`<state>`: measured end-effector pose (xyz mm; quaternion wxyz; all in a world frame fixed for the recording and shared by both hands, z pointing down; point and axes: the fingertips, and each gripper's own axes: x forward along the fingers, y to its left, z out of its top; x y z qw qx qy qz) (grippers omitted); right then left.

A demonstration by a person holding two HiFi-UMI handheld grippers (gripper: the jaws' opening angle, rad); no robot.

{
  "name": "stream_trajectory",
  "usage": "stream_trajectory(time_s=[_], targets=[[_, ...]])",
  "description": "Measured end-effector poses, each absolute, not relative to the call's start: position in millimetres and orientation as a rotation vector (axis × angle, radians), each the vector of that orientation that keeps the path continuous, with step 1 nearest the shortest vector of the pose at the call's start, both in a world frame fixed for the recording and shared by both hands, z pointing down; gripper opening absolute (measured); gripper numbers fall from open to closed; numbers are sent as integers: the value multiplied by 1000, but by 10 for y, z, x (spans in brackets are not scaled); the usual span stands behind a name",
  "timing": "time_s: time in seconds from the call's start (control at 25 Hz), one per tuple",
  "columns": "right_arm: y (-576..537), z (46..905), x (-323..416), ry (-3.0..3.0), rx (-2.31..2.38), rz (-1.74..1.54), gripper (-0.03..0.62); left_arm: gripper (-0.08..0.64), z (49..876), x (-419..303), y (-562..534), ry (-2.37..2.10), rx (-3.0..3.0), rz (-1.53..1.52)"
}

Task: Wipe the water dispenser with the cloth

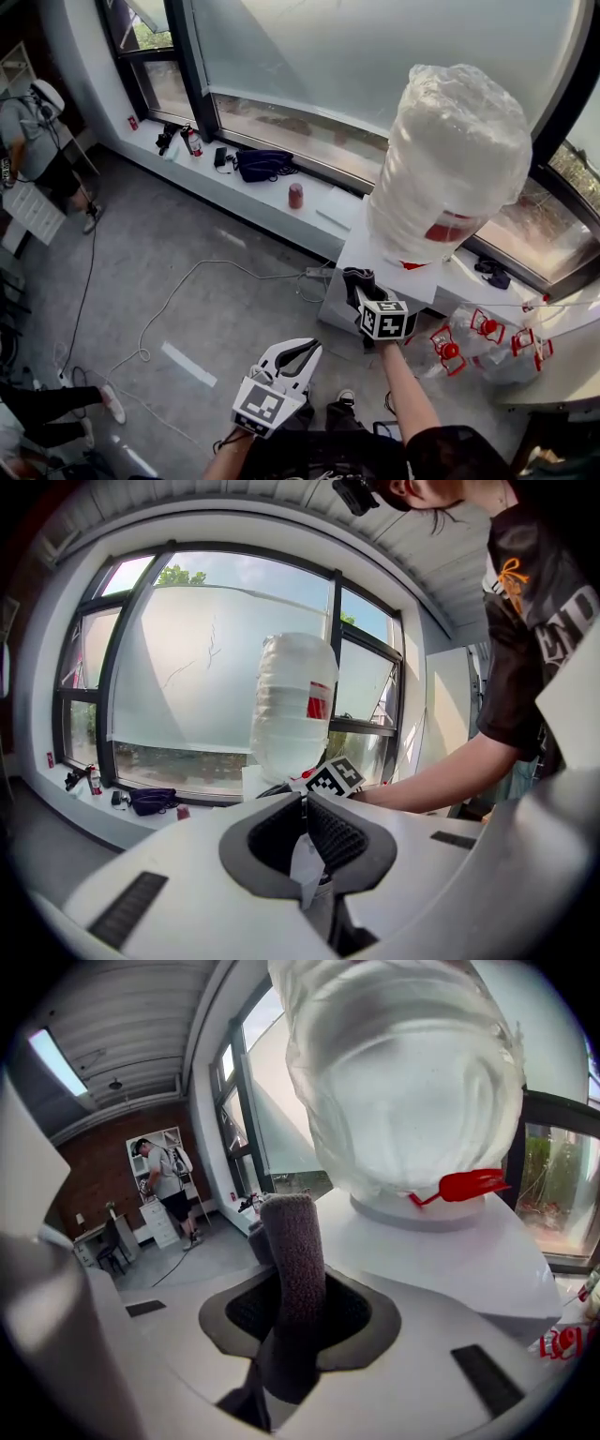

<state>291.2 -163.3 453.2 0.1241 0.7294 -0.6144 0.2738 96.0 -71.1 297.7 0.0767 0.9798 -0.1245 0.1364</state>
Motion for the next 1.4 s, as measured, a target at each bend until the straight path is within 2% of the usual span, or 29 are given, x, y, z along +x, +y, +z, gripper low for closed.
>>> stream_trajectory(time_s=[0.56,0.84,1.16,1.4], targets=[[-235,4879,4012,-1546,2112,842,115,29,3064,1527,-348,-377,2920,399],[98,5049,4328,-1514,2100,854,114,29,3201,1687,-152,-414,2902,388],[-102,5119,3604,-1780,1964,796,114,29,3532,1485,-266,-536,2850,349],[-486,5660,2902,-1858,1865,834,114,29,3868,1302,-459,-537,2821,292]])
